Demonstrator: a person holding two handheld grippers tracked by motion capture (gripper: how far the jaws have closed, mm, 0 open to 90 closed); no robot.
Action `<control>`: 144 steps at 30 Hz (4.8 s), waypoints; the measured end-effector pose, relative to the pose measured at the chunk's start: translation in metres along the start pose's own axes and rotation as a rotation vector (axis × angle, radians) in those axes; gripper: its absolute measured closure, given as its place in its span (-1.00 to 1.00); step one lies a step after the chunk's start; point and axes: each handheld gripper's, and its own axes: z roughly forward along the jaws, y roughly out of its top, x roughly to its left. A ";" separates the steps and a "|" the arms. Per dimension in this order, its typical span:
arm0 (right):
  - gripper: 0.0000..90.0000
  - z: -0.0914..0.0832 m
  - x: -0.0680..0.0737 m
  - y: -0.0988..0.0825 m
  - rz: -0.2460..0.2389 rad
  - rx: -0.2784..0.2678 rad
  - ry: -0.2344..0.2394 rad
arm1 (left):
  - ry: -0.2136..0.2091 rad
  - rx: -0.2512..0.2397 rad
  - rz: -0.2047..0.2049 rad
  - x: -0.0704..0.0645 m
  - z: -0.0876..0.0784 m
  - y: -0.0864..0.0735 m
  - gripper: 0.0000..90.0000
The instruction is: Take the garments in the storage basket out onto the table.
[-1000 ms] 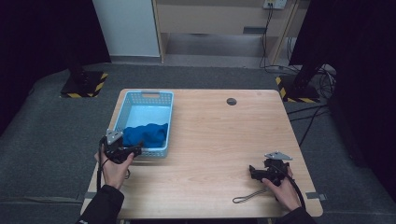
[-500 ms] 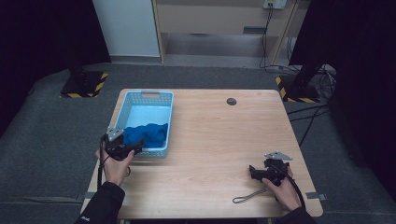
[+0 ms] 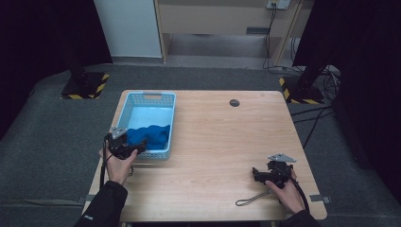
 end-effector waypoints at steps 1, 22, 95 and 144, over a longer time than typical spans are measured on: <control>-0.99 0.000 0.000 0.000 0.000 0.000 0.000 | 0.000 0.002 0.000 0.000 0.001 0.000 -0.74; -0.99 0.000 0.000 0.000 0.000 0.000 0.000 | -0.014 0.046 -0.014 0.002 0.017 0.008 -0.73; -0.99 0.000 0.000 0.000 0.000 0.000 0.000 | -0.015 0.134 -0.027 -0.009 0.044 0.013 0.55; -0.99 0.000 0.000 0.000 0.000 0.000 0.000 | -0.109 -0.051 -0.112 -0.012 -0.012 0.050 0.66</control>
